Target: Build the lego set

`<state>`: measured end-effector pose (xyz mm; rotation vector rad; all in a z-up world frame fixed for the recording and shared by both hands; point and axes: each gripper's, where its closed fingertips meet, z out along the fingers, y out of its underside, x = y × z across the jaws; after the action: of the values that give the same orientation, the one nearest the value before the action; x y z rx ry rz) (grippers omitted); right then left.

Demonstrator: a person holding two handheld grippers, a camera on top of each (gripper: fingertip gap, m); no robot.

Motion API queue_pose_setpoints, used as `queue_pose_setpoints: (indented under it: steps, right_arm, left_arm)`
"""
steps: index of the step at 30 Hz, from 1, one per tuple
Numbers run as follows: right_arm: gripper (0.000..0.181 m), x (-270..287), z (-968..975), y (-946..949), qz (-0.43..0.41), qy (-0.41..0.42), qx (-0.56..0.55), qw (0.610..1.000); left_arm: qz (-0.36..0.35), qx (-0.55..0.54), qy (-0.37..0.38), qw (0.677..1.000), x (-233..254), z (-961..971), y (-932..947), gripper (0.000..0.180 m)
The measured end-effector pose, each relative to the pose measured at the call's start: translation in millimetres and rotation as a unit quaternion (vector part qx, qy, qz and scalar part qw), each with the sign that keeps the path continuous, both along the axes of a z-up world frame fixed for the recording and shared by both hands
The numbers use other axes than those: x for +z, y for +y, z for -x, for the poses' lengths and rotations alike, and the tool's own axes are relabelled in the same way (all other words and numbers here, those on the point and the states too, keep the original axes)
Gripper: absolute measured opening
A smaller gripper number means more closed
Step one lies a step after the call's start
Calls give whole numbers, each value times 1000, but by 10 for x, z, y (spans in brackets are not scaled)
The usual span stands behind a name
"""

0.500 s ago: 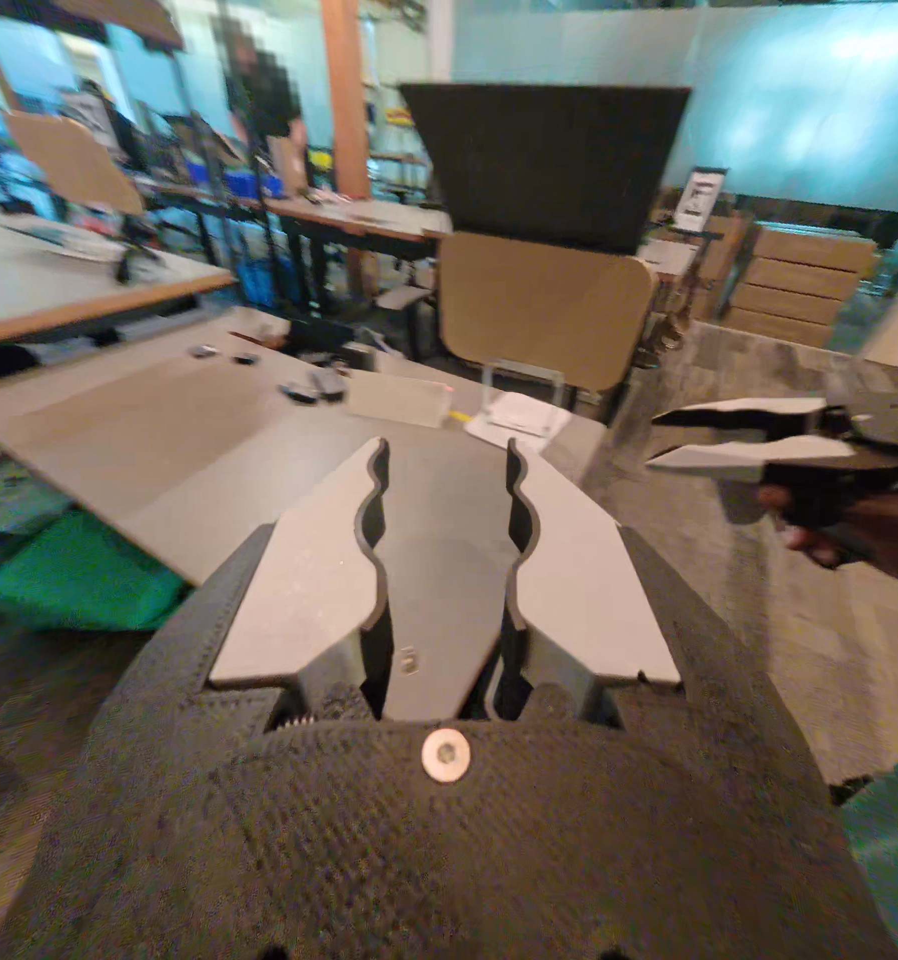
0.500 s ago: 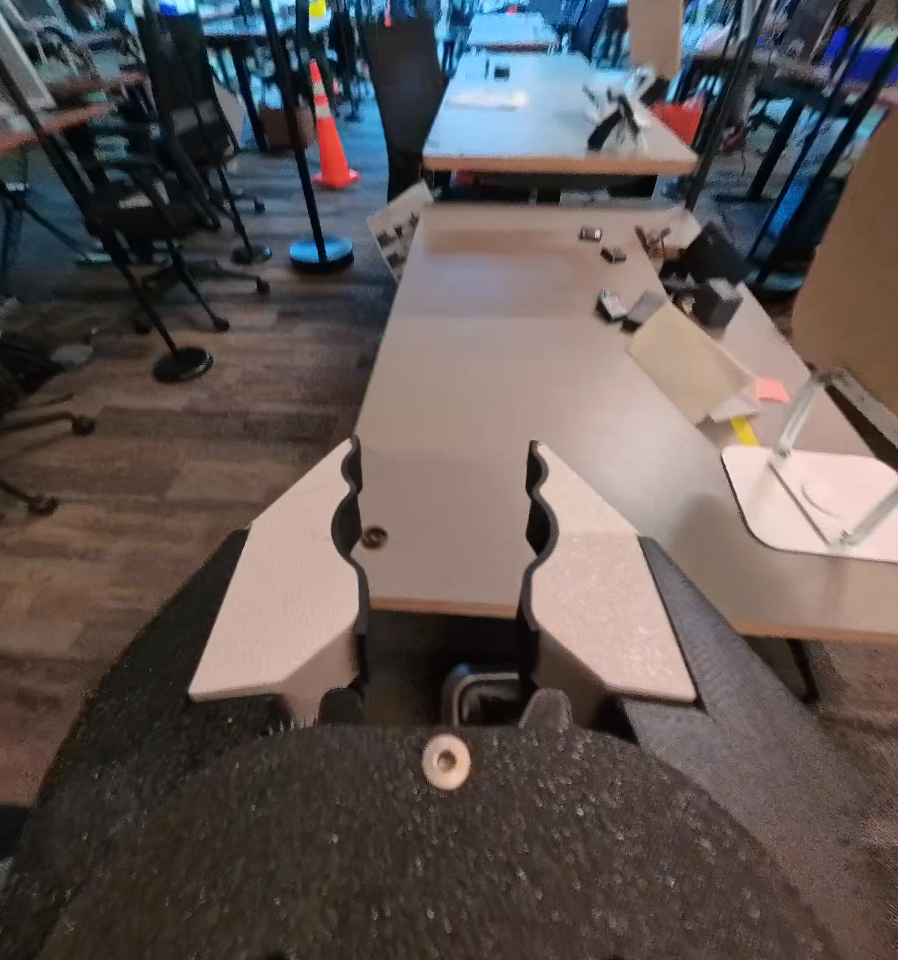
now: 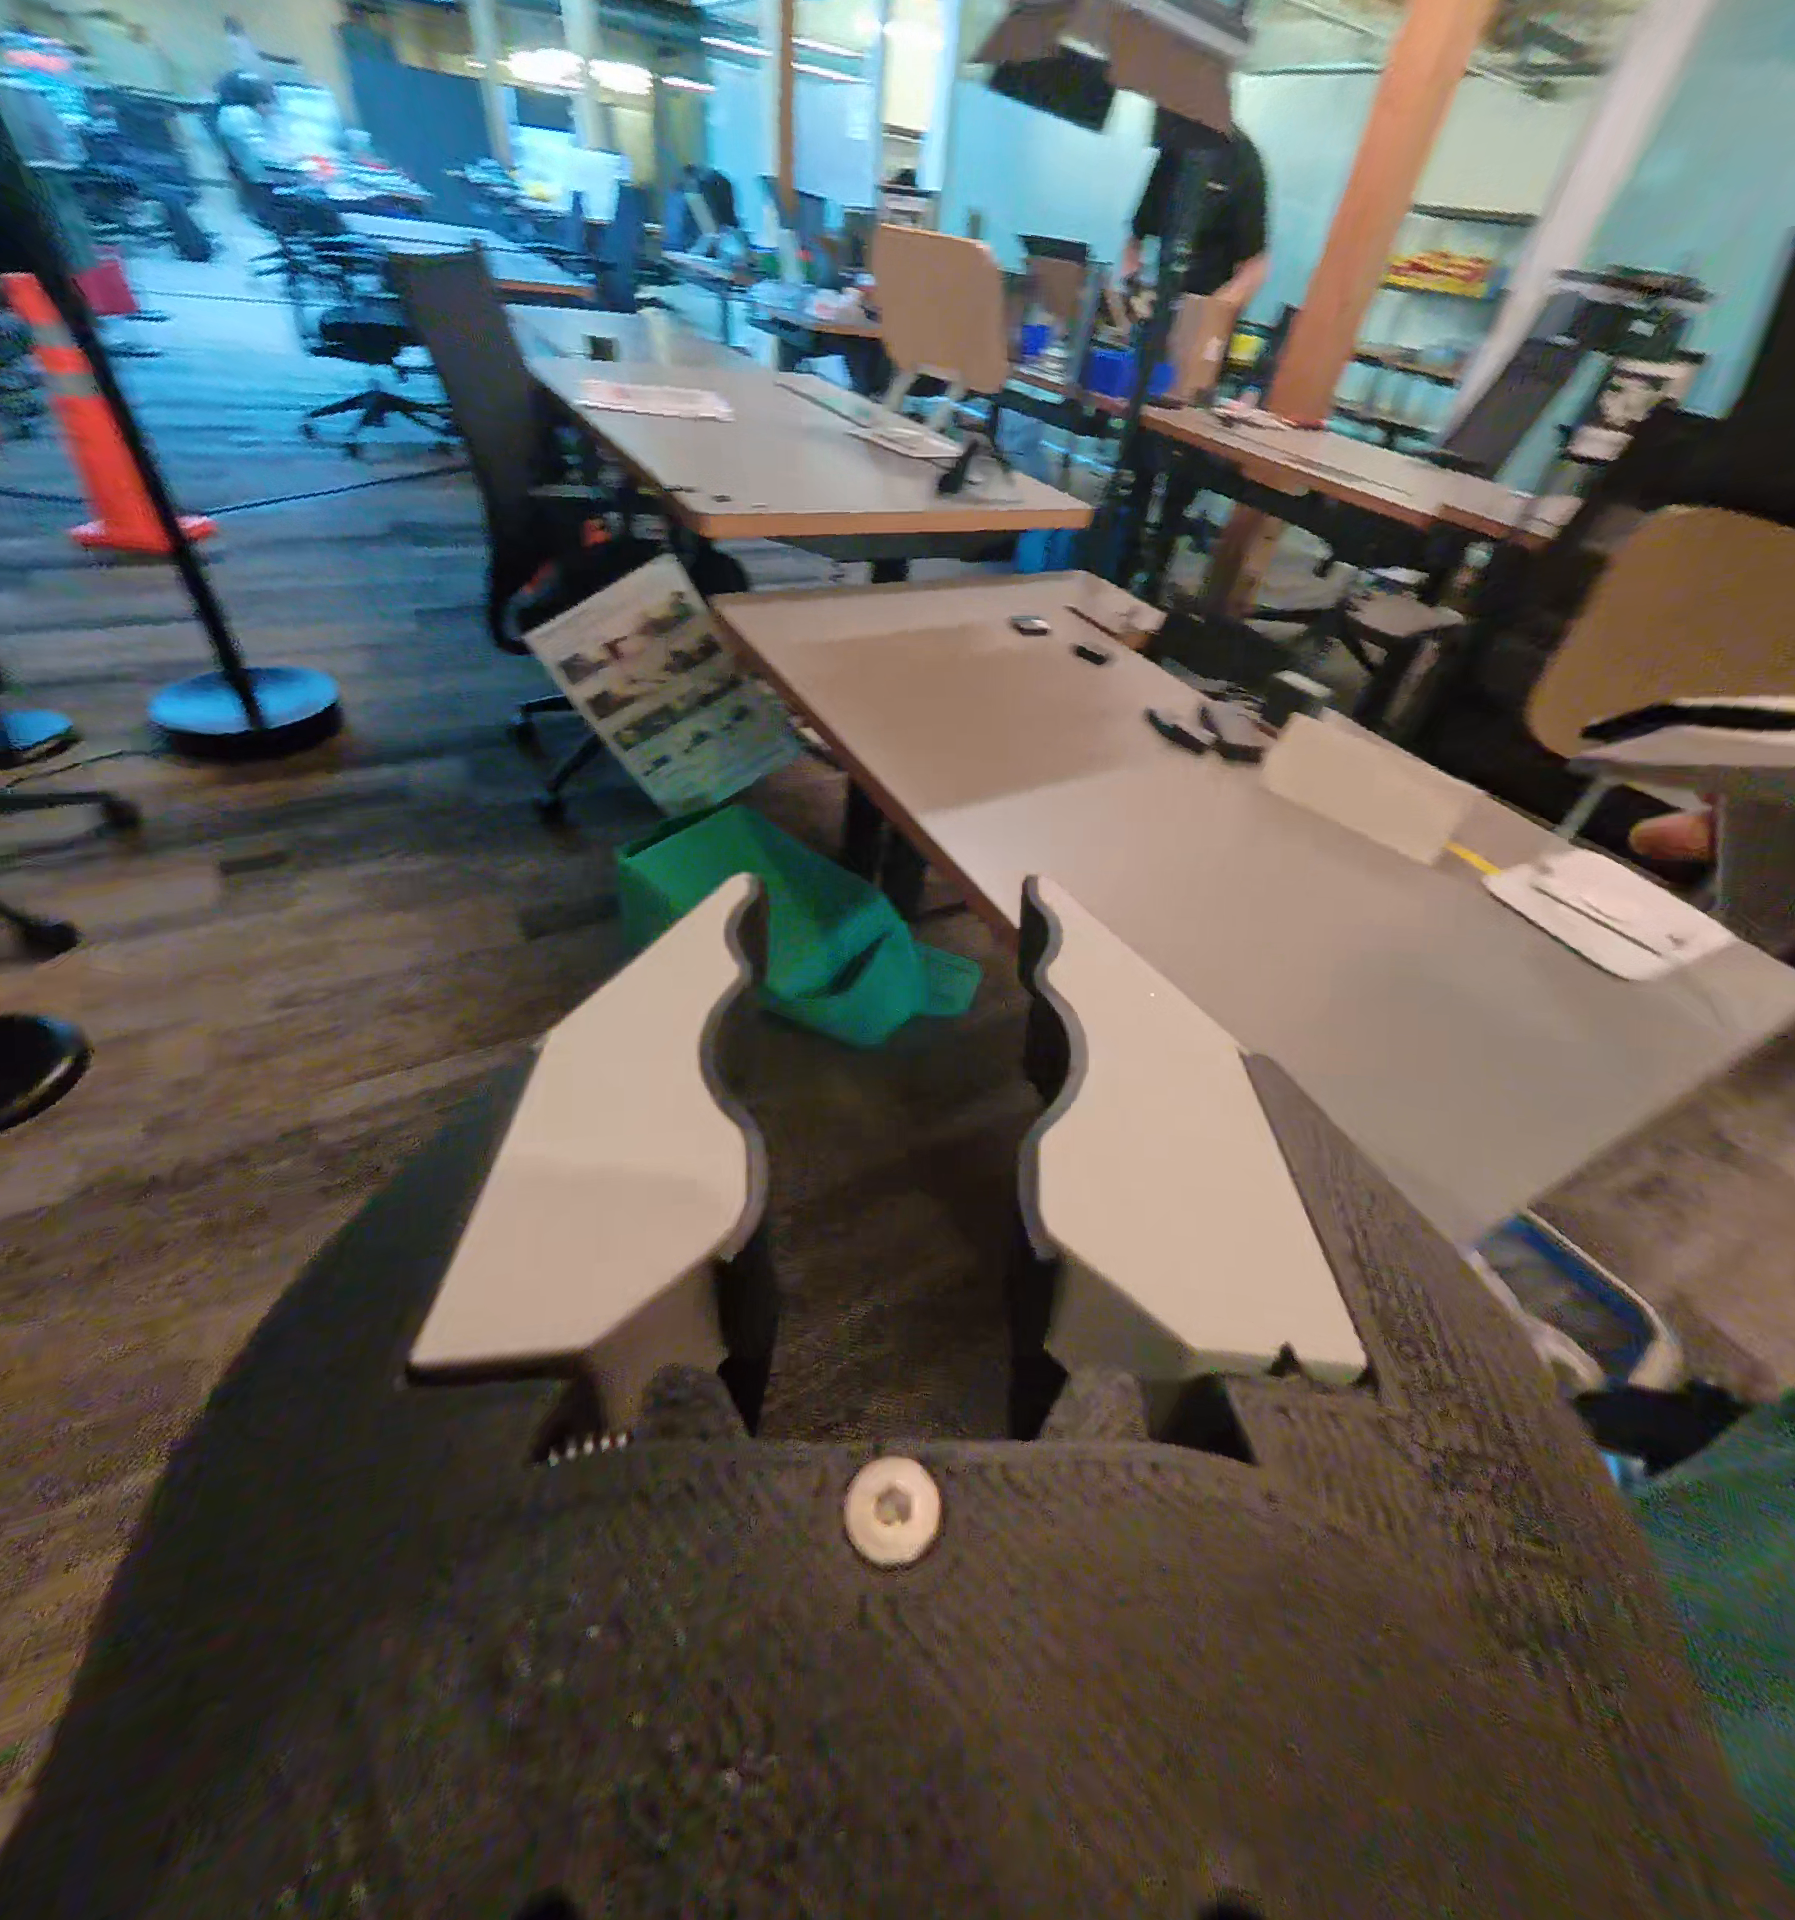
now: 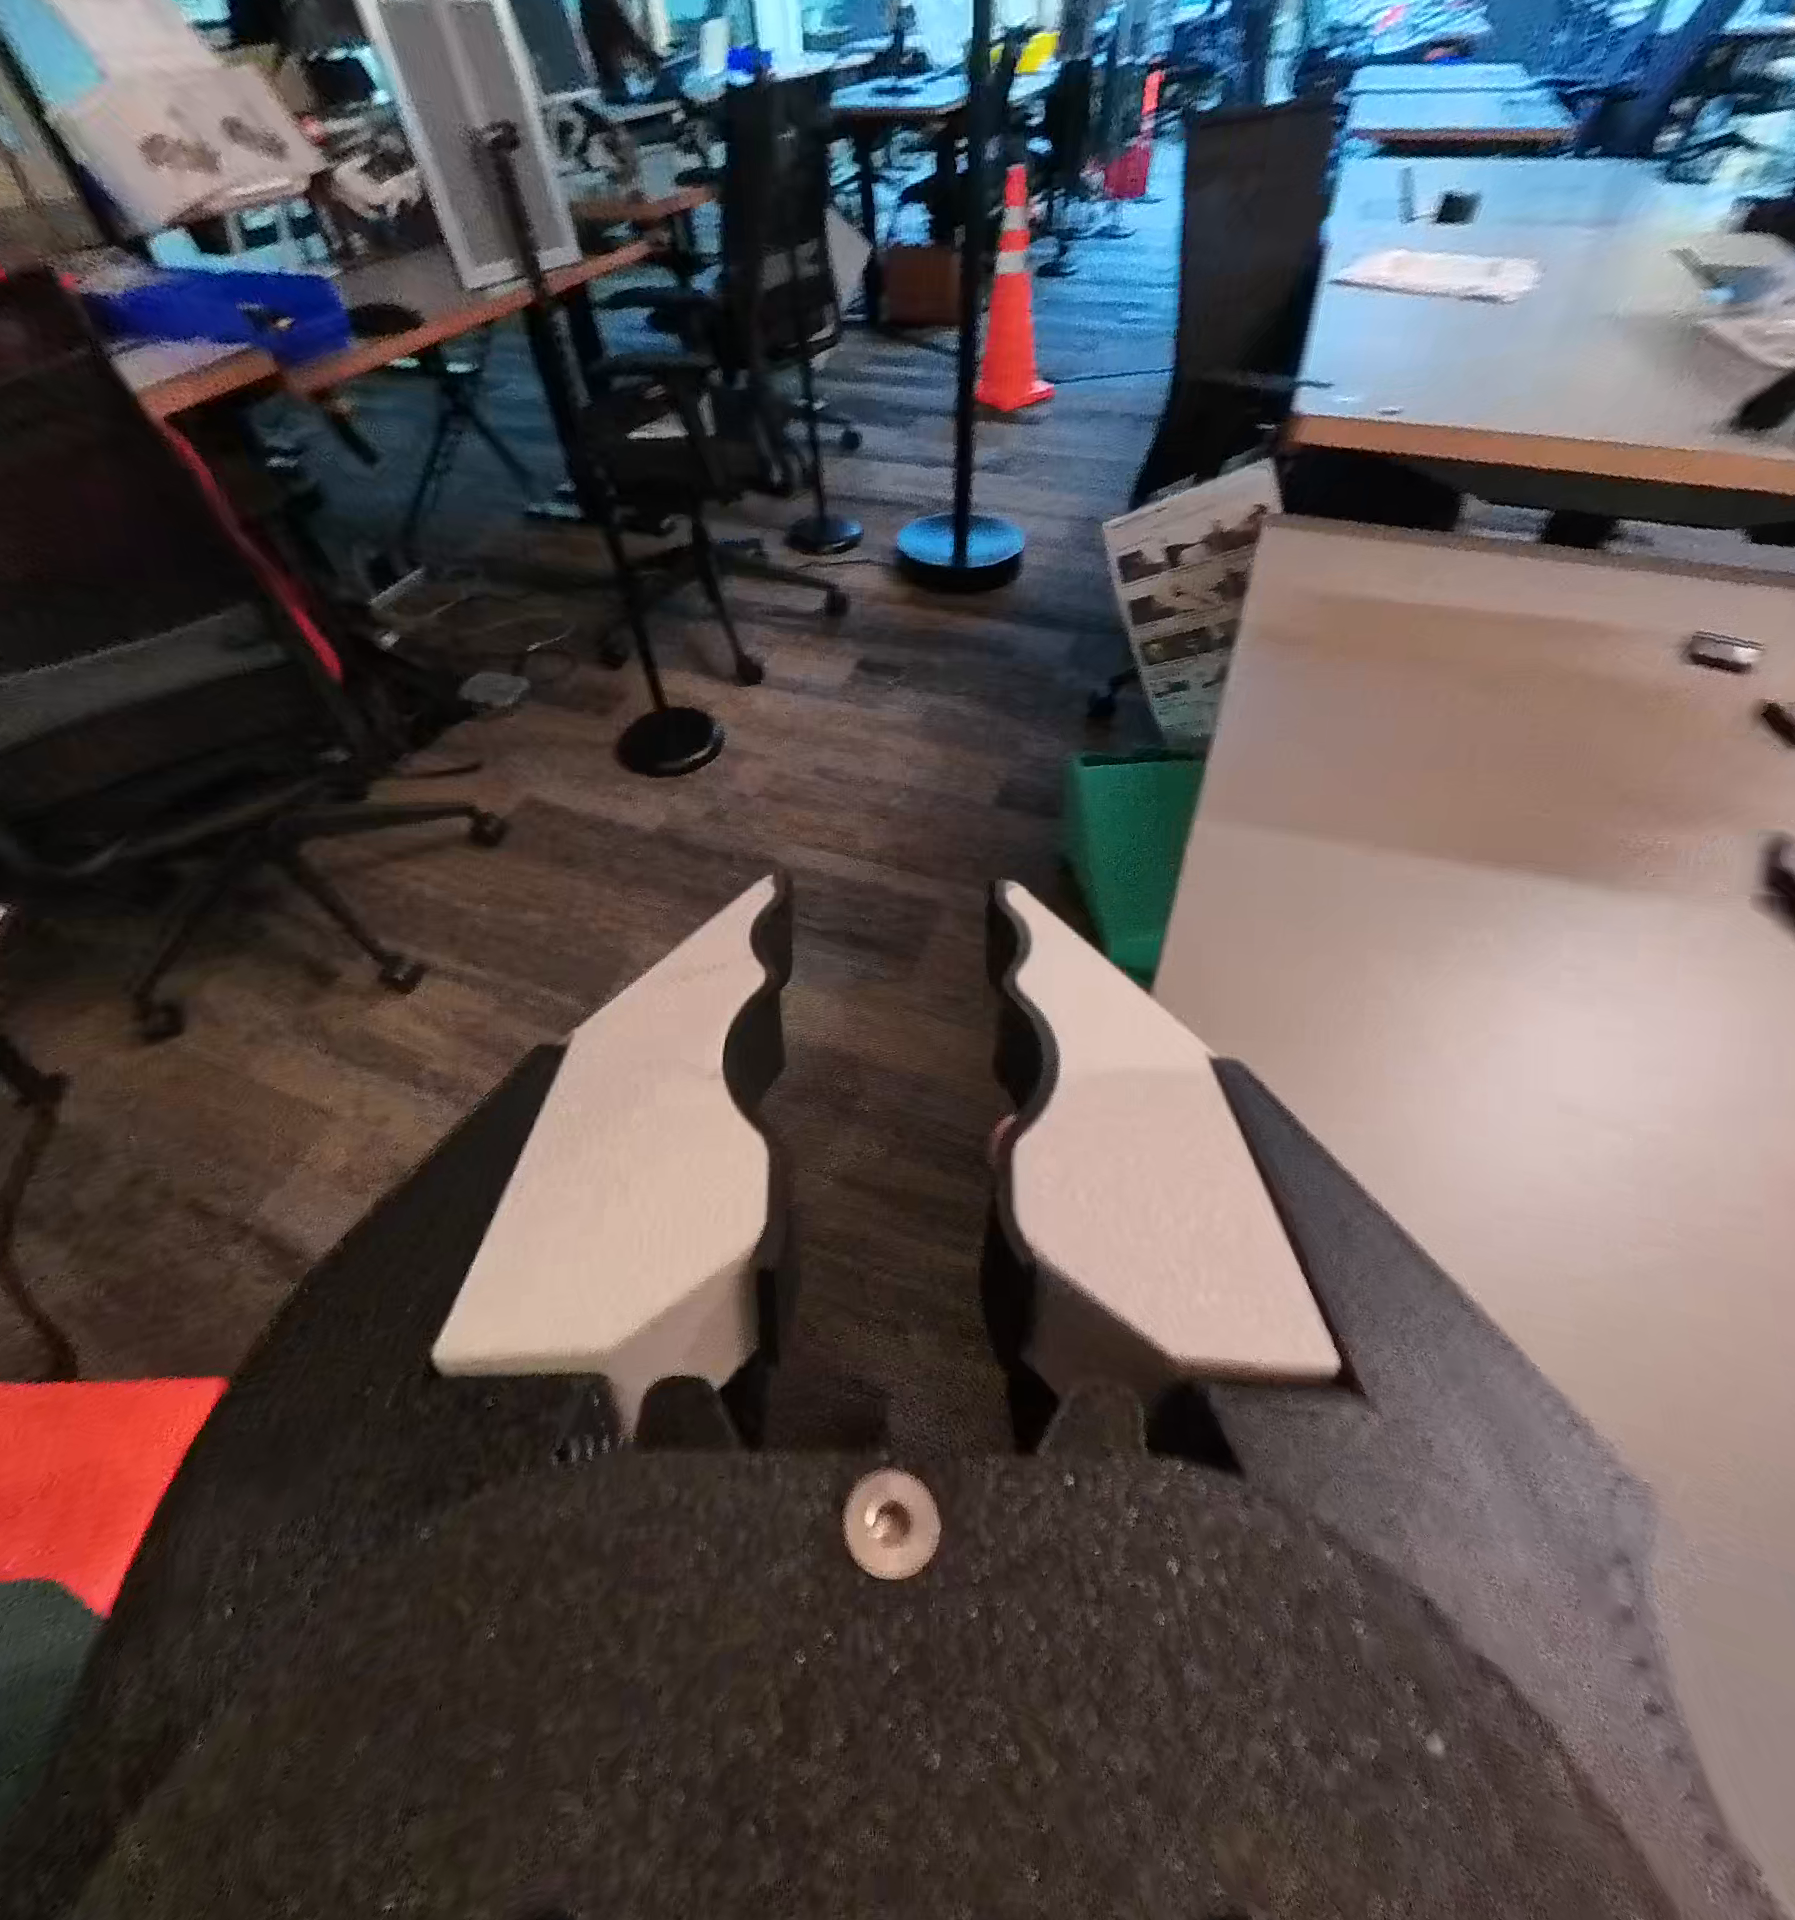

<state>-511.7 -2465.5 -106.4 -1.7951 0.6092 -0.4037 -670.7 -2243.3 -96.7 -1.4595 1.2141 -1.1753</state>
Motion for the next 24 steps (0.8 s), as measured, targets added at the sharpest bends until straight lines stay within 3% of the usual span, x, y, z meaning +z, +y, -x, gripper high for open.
queue_pose_setpoints:
  steps: [1,5,9,16,19,24]
  right_arm:
    - [35,-58,-62,187,4,4,13,1000]
    - [35,-290,-375,1080,0,29,75,997]
    - [32,-378,-784,2044,-14,31,137,990]
    - [33,-124,-1857,3341,-41,16,185,982]
    - [45,94,-2271,3701,-50,-8,203,978]
    - [46,150,-2921,3979,-45,-14,169,984]
  left_arm:
    - [7,19,3,1000,-35,2,122,49]
    - [30,79,11,996,-155,-63,603,55]
    - [3,124,30,992,-224,-277,1251,40]
    - [-3,195,-42,980,412,-1183,2554,25]
    - [4,199,-54,979,496,-1606,2943,24]
    - [14,138,-20,990,285,-2388,3360,25]
